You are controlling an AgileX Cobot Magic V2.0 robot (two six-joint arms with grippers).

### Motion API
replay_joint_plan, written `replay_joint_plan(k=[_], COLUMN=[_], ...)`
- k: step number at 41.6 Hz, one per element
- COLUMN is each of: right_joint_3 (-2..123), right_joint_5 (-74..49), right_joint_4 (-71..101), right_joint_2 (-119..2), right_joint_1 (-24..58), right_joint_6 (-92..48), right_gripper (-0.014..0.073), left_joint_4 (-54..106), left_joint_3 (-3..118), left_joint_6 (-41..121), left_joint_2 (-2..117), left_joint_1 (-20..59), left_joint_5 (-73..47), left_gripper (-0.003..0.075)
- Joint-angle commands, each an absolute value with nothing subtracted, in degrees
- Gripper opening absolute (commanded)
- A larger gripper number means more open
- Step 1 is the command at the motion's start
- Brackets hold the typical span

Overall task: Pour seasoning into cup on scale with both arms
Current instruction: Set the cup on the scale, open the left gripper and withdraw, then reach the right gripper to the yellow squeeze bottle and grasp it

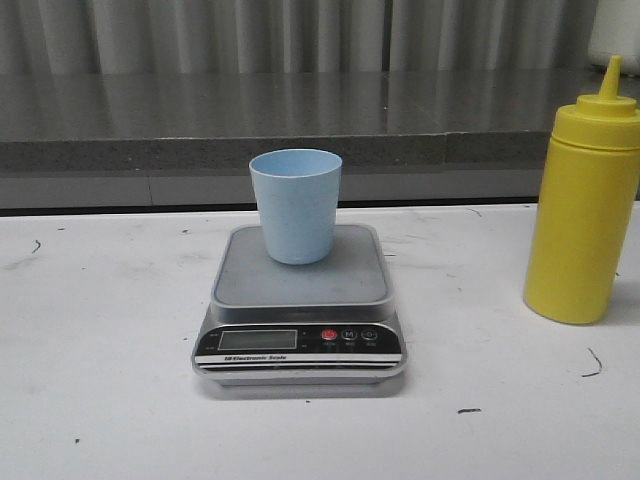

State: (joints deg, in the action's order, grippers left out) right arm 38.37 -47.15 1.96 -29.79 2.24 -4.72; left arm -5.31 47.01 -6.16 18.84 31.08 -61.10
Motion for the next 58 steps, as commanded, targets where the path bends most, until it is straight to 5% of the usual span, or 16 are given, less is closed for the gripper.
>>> replay_joint_plan(k=[1, 46, 58], right_joint_3=[40.3, 40.4, 43.3], right_joint_5=[-43.6, -39.7, -39.2], right_joint_4=[1.5, 2.3, 2.3], right_joint_2=[-30.4, -30.5, -37.6], right_joint_1=[1.9, 2.9, 8.4], right_joint_6=[-5.3, -6.0, -8.2], right_gripper=[0.05, 0.0503, 0.0664], left_joint_4=[-5.4, -5.4, -5.4], left_joint_3=[47.1, 46.7, 46.7], left_joint_6=[-6.6, -6.6, -6.6], left_joint_2=[17.8, 17.7, 17.7], left_joint_1=[31.5, 31.5, 31.5], left_joint_5=[-57.4, -57.3, -57.3], left_gripper=[0.0407, 0.0407, 0.0407])
